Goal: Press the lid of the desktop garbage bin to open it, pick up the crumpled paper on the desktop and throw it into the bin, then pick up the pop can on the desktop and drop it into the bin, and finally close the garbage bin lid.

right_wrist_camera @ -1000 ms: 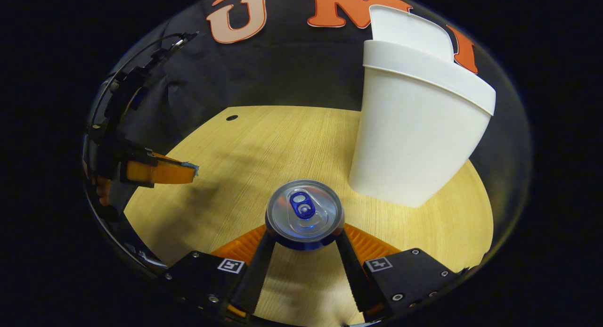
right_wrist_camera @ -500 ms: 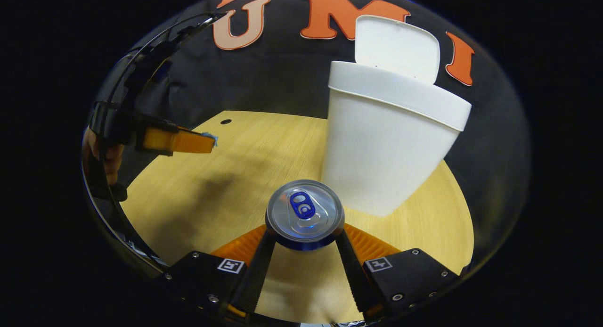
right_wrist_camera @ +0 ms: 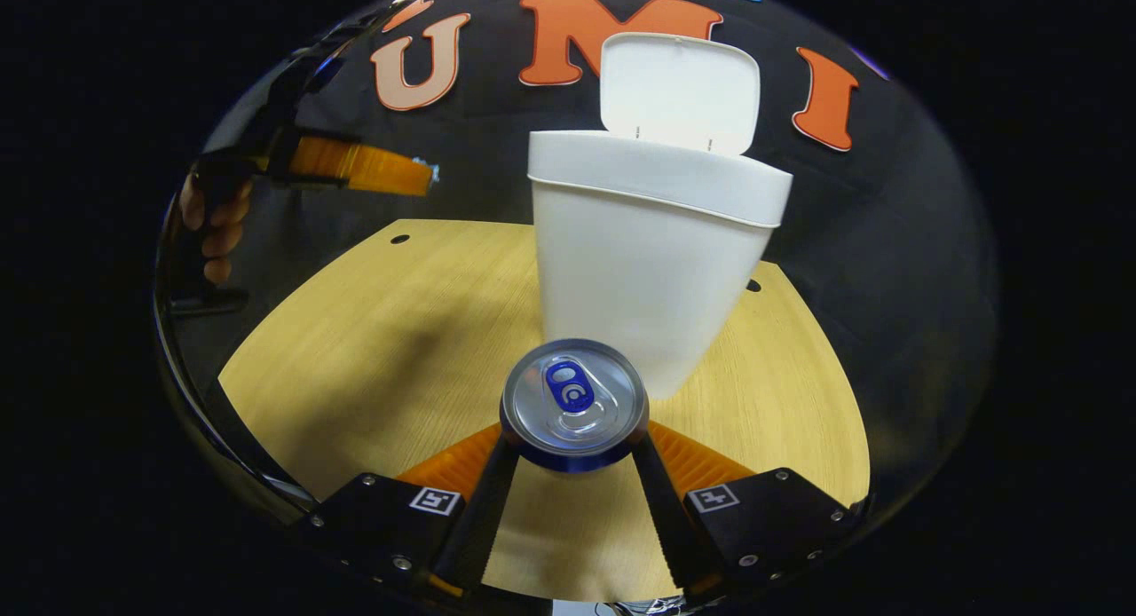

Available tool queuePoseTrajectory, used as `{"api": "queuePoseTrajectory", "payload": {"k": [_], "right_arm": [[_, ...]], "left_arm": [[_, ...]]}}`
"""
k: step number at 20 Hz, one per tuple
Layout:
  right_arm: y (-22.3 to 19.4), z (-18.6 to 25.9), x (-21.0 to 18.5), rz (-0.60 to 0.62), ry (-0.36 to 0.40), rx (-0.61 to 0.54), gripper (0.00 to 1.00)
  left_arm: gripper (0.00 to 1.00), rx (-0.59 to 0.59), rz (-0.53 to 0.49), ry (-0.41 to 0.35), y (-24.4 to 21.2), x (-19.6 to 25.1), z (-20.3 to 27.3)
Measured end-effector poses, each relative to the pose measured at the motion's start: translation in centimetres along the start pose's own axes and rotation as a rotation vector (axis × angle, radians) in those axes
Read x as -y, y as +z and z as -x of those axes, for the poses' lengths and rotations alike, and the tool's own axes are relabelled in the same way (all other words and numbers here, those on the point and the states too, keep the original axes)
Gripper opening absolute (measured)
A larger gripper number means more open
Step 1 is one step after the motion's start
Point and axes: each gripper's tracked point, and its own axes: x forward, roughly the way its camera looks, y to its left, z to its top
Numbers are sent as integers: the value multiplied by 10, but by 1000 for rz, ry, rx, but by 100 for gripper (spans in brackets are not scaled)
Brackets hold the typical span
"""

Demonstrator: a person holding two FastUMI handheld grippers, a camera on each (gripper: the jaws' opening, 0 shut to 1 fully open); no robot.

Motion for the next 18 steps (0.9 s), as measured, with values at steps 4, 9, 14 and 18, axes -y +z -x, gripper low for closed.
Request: {"api": "queuePoseTrajectory", "payload": {"k": [4, 9, 14, 18], "right_arm": [[-9, 5, 17, -30, -12, -4, 78], [-19, 20, 38, -43, -39, 4, 78], [-28, 31, 57, -85, -68, 0, 78], [-31, 40, 75, -115, -100, 18, 78]], "left_arm": [[18, 100, -18, -25, 52, 27, 2], [18, 178, -52, -62, 87, 63, -14], [18, 179, -78, -74, 87, 88, -33], [18, 162, -97, -77, 83, 97, -49]]}}
